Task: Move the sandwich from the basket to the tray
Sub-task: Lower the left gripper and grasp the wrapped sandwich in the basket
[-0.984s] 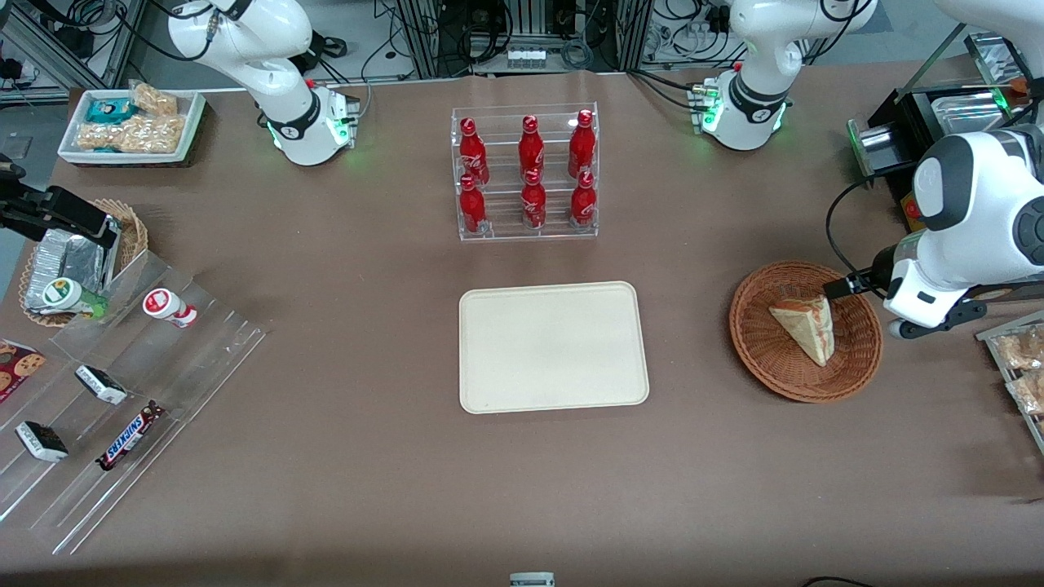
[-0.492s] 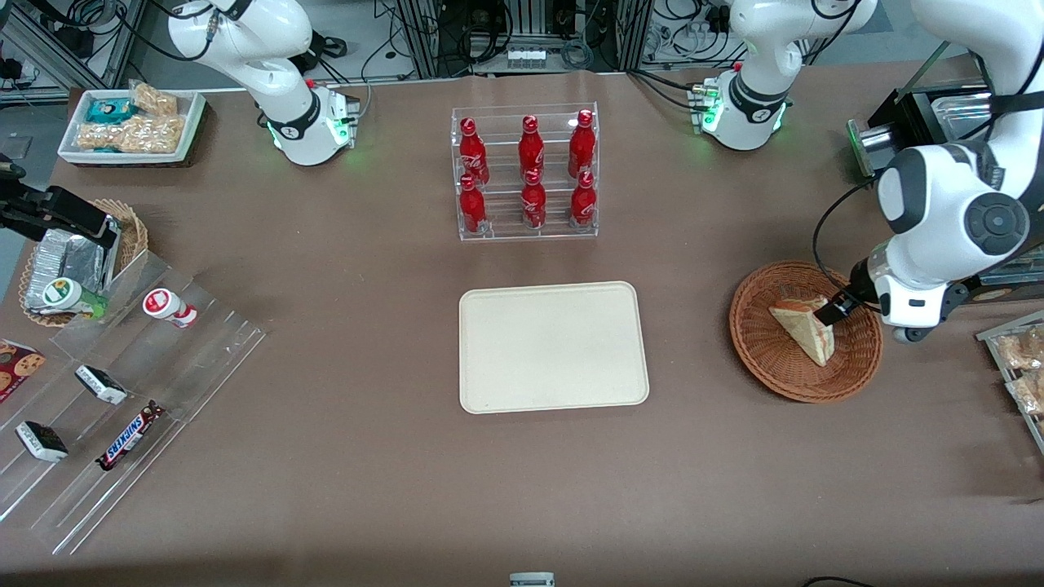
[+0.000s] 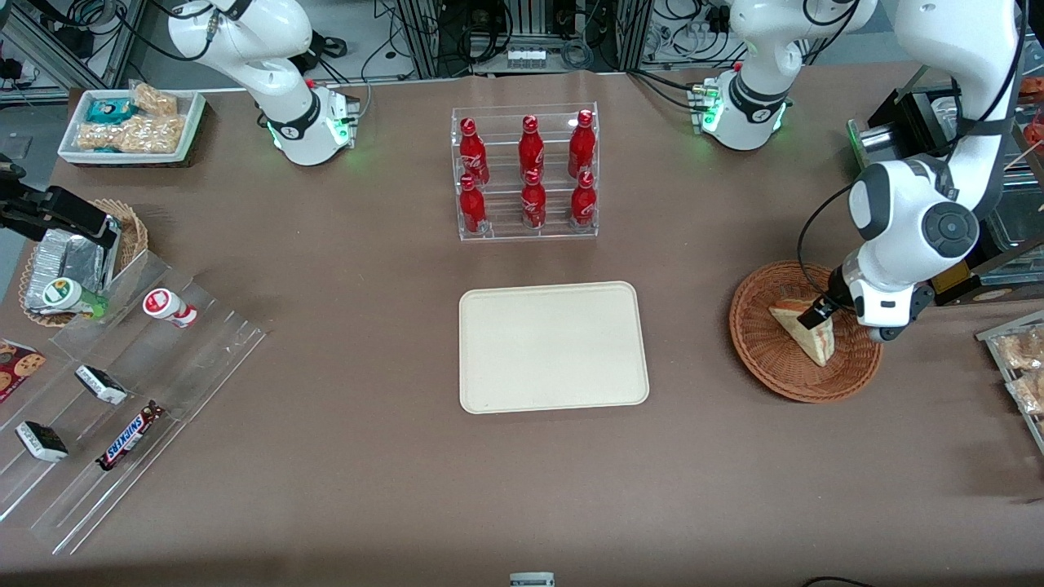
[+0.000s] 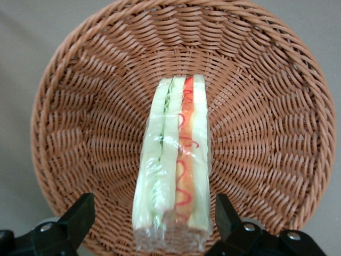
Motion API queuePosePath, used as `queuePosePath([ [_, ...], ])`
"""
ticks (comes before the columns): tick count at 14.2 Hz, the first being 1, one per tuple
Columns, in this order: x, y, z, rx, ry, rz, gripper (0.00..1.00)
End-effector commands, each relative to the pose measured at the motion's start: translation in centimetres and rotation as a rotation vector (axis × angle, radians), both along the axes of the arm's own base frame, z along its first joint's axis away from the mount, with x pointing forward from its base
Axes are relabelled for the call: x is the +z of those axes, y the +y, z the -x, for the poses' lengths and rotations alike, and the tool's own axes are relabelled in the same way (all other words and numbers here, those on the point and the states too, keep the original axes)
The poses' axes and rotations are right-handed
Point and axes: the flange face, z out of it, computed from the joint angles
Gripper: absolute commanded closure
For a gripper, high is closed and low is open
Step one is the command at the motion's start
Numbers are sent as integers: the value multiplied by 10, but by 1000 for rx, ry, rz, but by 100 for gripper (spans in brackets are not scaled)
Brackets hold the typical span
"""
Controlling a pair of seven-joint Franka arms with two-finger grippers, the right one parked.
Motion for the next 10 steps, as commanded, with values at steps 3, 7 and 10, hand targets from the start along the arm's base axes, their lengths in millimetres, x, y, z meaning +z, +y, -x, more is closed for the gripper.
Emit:
queuePosePath([
  [3, -15, 0, -8, 85, -43, 19, 58],
  [7, 9, -3, -24, 76, -39, 19, 93],
  [10, 64, -46, -53, -4, 93, 19, 92],
])
